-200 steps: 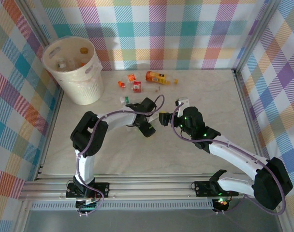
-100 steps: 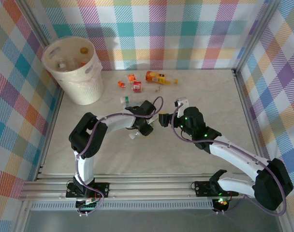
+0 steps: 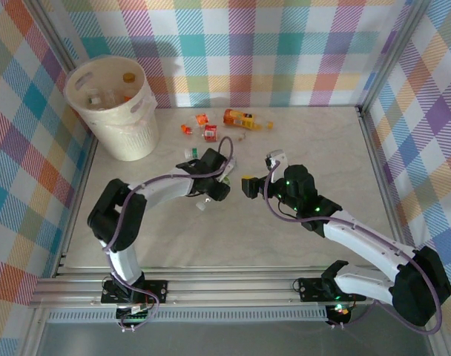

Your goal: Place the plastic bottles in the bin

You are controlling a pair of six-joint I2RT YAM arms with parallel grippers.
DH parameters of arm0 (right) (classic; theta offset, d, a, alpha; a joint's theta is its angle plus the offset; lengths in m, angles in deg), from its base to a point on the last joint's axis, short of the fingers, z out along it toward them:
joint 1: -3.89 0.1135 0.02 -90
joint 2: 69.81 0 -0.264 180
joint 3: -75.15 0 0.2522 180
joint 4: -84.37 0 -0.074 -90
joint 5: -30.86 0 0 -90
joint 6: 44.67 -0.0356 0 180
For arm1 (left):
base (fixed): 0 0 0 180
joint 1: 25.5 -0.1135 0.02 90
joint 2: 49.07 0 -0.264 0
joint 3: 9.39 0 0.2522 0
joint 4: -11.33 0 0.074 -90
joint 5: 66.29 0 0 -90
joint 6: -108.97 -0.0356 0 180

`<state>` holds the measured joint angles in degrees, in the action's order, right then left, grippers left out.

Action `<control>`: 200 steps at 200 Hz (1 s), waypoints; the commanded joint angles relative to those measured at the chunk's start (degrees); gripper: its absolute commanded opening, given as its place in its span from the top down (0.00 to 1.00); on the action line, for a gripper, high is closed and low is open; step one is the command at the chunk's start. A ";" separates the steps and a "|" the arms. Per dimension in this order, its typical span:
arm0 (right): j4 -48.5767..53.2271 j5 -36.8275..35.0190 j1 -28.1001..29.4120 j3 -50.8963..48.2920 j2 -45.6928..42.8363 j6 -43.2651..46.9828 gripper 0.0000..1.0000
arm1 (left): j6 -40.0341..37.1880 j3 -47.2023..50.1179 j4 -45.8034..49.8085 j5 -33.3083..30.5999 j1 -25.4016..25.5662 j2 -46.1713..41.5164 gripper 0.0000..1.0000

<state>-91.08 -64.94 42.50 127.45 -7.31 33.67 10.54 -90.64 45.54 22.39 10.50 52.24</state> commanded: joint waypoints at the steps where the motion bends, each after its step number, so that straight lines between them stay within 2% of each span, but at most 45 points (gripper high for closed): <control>1: -3.06 1.58 0.06 -0.48 -0.72 1.40 0.00 | 3.50 1.66 -3.31 3.23 -1.42 -5.53 0.62; 32: -3.60 2.18 0.05 -0.18 -0.19 1.78 0.00 | 7.99 3.05 -6.24 0.43 -4.16 -11.75 0.63; 91: -4.36 3.55 0.07 1.42 2.16 2.15 0.00 | 16.95 0.99 -4.98 -7.69 -9.57 -20.80 0.63; 119: -4.74 4.59 0.06 2.37 3.54 2.00 0.00 | 21.54 -0.81 -5.27 -8.11 -12.85 -24.13 0.62; 146: -4.93 5.34 0.02 2.98 4.36 1.86 0.00 | 23.57 -4.58 -6.48 -8.83 -15.38 -25.38 0.62; 200: -4.59 6.15 0.04 3.07 4.05 1.23 0.00 | 26.99 -15.70 -10.00 -16.27 -21.33 -23.10 0.62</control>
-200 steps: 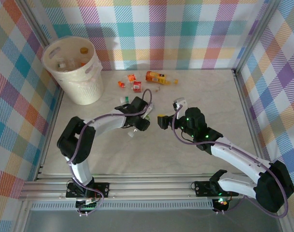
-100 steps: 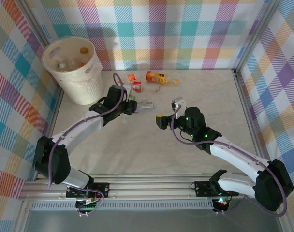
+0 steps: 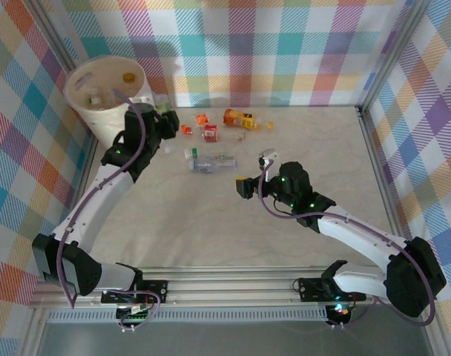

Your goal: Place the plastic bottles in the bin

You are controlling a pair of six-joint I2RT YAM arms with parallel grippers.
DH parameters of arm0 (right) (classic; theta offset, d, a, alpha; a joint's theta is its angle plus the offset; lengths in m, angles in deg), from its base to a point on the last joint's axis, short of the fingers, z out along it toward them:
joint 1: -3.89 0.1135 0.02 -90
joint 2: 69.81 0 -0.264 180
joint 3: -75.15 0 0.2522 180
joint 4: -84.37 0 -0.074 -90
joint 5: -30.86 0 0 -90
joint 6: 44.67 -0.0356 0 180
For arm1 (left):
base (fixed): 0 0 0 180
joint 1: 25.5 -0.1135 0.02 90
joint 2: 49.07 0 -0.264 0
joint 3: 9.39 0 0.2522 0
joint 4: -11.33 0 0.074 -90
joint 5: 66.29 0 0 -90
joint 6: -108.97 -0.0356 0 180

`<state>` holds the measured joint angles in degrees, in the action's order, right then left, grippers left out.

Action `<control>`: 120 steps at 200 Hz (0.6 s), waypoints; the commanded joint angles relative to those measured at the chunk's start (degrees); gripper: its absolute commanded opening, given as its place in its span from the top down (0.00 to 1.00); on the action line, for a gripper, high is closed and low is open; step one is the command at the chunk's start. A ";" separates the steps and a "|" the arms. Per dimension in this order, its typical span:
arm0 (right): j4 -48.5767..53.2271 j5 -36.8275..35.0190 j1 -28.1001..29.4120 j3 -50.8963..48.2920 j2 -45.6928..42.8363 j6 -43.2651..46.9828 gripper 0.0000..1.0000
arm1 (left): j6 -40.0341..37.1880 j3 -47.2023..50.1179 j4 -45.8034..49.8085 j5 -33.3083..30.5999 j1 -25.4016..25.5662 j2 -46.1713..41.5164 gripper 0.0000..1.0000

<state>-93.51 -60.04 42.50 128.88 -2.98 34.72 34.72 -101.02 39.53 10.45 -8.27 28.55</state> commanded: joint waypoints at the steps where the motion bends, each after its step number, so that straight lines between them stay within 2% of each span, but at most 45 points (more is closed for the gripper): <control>1: -2.12 1.26 0.05 1.67 -0.33 0.21 0.00 | 2.85 -5.43 -4.03 -4.42 -2.64 0.68 0.62; 56: -0.81 0.34 0.06 0.41 -2.83 0.42 0.00 | 3.65 -15.38 -6.48 -7.63 -7.12 7.00 0.62; 80: -0.44 -0.02 0.02 -0.05 -3.37 0.42 0.00 | 6.77 -18.77 -7.88 -7.58 -9.86 9.73 0.62; 120: 0.15 -0.16 0.06 -0.17 -3.81 0.24 0.00 | 9.88 -22.66 -10.86 -14.38 -12.60 14.17 0.62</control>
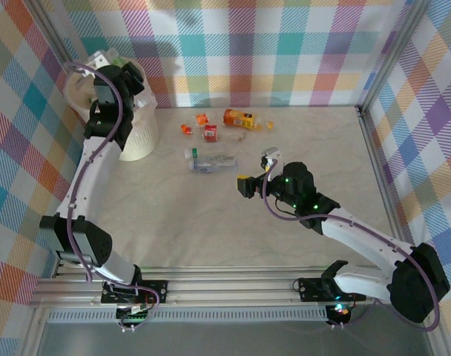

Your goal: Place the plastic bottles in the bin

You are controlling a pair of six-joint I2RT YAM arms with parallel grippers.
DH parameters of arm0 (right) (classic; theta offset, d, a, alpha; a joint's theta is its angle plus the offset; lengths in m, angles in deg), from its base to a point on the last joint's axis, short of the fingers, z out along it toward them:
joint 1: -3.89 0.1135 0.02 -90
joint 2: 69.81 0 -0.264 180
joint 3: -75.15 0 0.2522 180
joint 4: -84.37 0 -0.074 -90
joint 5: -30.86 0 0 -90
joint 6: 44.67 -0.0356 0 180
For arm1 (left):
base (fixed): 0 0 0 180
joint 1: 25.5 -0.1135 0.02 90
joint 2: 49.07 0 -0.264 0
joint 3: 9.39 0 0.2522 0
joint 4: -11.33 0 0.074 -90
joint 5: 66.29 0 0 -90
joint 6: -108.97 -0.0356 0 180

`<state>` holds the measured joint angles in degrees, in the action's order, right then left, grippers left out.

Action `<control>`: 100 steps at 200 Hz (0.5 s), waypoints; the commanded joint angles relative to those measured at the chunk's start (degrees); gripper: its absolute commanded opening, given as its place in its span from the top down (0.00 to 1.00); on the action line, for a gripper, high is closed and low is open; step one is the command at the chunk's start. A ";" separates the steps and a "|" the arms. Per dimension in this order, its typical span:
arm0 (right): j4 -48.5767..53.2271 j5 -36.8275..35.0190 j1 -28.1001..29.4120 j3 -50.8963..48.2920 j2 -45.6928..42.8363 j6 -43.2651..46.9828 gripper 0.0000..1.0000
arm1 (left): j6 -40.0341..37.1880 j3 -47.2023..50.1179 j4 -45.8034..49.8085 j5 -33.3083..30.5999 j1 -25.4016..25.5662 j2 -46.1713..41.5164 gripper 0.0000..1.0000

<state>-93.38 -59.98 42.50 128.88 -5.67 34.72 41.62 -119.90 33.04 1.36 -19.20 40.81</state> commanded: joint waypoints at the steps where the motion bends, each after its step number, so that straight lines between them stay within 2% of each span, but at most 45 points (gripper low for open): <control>1: 0.00 -0.22 0.06 -0.20 -1.12 0.24 0.00 | 3.03 -3.87 -4.40 -5.36 -1.75 2.02 0.62; 54: 0.39 -0.25 0.06 -0.13 -0.95 0.07 0.00 | 6.28 -10.24 -2.80 -10.78 -4.51 8.70 0.62; 100: 0.60 0.14 0.06 0.46 -0.16 -0.14 0.00 | 10.16 -14.77 -0.19 -12.97 -6.93 13.82 0.62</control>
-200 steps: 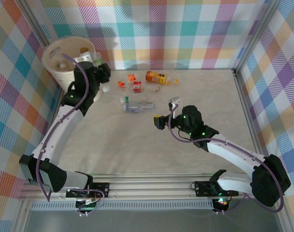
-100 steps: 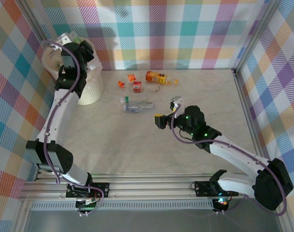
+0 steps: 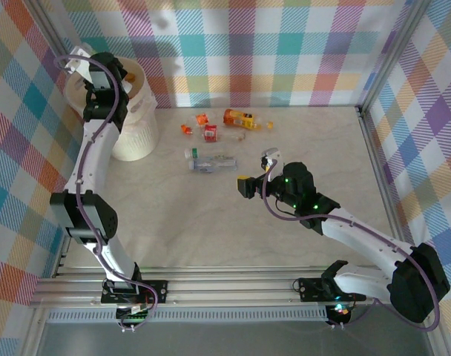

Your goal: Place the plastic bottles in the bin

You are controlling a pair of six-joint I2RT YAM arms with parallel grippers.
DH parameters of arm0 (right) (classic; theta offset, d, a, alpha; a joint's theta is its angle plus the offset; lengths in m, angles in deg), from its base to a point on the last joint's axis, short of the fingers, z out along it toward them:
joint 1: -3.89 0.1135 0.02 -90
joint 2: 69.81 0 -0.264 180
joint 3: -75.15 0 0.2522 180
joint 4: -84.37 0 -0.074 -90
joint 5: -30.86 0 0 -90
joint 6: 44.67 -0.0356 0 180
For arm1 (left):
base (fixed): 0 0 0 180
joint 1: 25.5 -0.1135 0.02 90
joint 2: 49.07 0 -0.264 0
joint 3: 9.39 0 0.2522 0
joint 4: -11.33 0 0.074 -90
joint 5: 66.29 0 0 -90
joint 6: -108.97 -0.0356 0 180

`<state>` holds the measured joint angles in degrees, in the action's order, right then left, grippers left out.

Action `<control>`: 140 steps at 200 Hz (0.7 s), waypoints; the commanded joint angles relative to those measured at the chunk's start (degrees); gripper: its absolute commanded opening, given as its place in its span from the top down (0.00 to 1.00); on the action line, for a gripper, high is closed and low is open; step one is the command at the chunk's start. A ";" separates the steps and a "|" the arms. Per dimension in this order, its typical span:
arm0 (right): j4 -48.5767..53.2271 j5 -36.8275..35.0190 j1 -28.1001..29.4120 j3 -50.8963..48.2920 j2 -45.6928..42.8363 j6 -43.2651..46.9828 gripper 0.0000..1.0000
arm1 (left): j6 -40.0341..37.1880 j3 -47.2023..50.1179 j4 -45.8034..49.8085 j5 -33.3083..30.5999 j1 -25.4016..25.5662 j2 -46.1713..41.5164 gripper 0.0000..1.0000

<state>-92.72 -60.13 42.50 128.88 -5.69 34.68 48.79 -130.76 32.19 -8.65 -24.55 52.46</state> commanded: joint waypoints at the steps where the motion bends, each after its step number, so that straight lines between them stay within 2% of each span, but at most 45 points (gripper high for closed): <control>1: -0.05 0.25 0.06 0.46 -0.13 -0.13 0.00 | 3.06 -4.09 0.78 -2.97 -1.61 2.22 0.62; 45: 0.13 0.53 0.02 0.55 0.56 -0.33 0.00 | 3.98 -6.46 5.08 -2.65 -3.34 5.20 0.63; 73: -0.02 0.99 0.06 0.99 1.44 -0.68 0.00 | 7.33 -6.36 7.05 -1.47 -4.80 6.17 0.63; 108: 0.46 2.13 0.06 1.72 2.26 -1.29 0.00 | 9.66 -5.91 6.83 -2.27 -5.57 7.04 0.59; 125: 0.66 2.31 0.07 1.82 2.24 -1.30 0.00 | 11.86 -5.96 8.33 -4.32 -5.61 7.27 0.58; 140: 0.81 2.18 0.06 1.81 2.24 -1.39 0.00 | 17.19 -6.09 14.77 -7.40 -5.56 6.90 0.55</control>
<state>-91.80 -59.04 42.50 128.88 -3.84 33.85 58.96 -135.46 40.54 -11.14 -29.30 59.59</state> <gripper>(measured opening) 0.996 0.521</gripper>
